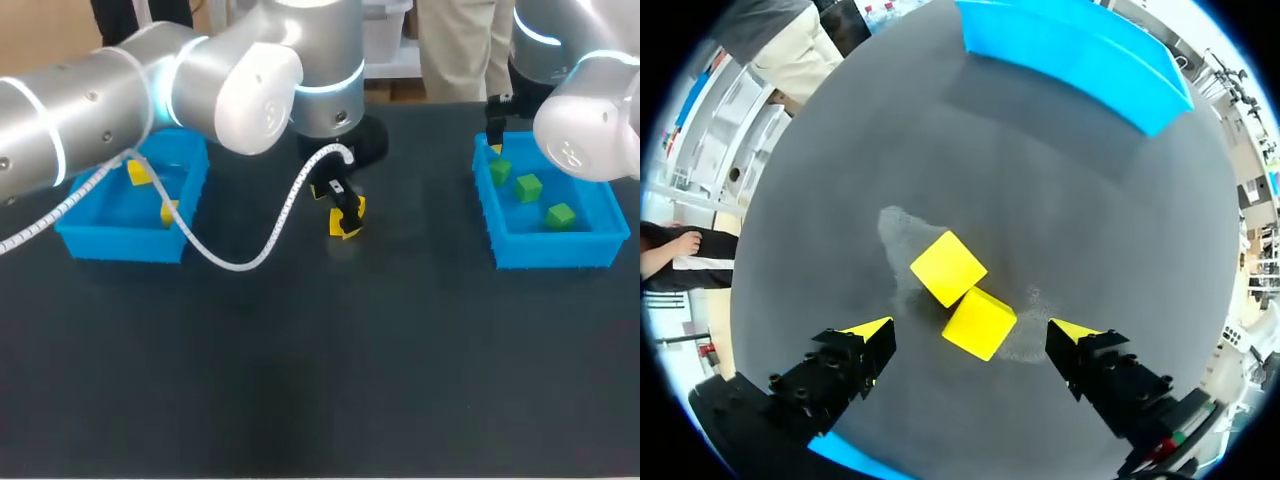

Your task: Put the green cubes in the right bin and the yellow cubes in the left bin.

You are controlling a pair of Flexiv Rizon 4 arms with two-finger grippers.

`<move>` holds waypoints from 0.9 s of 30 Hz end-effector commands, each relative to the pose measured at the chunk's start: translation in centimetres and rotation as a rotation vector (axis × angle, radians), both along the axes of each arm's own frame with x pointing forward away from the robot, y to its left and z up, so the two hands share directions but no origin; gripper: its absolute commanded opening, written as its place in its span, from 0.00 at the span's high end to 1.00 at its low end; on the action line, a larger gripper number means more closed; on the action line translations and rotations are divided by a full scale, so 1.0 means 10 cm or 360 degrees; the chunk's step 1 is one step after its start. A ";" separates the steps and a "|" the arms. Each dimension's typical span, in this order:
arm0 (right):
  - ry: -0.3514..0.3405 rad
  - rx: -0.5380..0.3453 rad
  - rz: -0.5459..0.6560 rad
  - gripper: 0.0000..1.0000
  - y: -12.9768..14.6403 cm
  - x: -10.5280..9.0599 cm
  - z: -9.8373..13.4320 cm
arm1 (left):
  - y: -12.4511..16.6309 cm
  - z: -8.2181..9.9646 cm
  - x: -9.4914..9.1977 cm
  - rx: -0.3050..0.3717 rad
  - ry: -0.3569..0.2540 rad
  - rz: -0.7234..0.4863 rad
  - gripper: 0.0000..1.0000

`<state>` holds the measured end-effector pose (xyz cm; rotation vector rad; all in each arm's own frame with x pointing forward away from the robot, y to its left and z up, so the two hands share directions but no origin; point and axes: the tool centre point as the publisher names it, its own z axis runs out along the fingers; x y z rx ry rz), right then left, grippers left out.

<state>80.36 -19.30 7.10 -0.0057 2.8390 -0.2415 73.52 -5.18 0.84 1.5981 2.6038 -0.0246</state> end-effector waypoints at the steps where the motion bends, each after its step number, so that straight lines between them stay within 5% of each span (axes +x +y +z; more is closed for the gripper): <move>1: -0.0009 0.0000 0.0000 0.00 0.00 -0.02 0.00 | -0.02 -0.05 0.08 0.0008 0.0009 0.0009 0.00; 15: -0.0009 0.0000 0.0000 0.00 0.00 -0.02 0.00 | -0.04 -0.13 0.10 0.0025 0.0020 0.0020 0.00; 20: -0.0009 0.0000 0.0000 0.00 0.00 -0.02 0.00 | -0.03 -0.14 0.09 0.0030 0.0030 0.0027 1.00; 27: -0.0009 0.0000 0.0000 0.00 0.00 -0.02 0.00 | -0.02 -0.13 0.08 0.0028 0.0033 0.0038 1.00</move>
